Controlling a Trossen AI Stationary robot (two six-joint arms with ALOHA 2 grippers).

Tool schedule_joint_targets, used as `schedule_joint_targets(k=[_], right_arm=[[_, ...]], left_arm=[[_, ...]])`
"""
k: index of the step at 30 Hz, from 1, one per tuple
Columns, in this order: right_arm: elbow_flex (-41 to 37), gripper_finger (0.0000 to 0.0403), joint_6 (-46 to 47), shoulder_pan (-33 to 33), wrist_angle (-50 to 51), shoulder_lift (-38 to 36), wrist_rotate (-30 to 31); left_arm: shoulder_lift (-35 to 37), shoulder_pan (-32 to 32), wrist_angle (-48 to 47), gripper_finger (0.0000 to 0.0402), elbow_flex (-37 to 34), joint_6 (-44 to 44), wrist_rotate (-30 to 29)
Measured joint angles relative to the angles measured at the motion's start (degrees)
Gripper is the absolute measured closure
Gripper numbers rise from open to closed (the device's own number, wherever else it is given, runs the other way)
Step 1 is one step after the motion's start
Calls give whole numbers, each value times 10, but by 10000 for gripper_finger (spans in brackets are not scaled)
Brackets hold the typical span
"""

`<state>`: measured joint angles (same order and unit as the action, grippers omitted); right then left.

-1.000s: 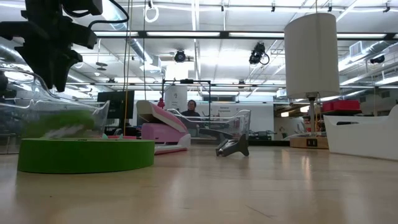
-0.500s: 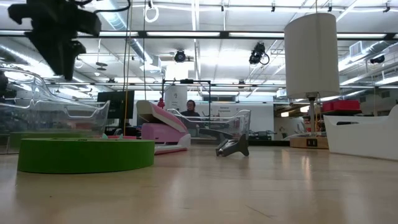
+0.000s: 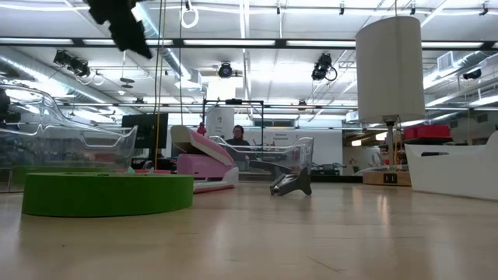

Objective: Pick and place Stapler, Stapler remover, tape
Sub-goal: Put the black staple remover into the white bin

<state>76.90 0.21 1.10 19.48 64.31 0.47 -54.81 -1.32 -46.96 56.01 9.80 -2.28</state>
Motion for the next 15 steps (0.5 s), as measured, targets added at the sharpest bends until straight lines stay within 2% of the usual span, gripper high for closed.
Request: schedule_joint_targets(k=[8, 15], right_arm=[[0, 403, -3, 0, 0, 0, 0], [0, 403, -3, 0, 7, 0, 0]], left_arm=[[0, 19, 110, 189, 0, 0, 0], [0, 26, 157, 189, 0, 0, 1]])
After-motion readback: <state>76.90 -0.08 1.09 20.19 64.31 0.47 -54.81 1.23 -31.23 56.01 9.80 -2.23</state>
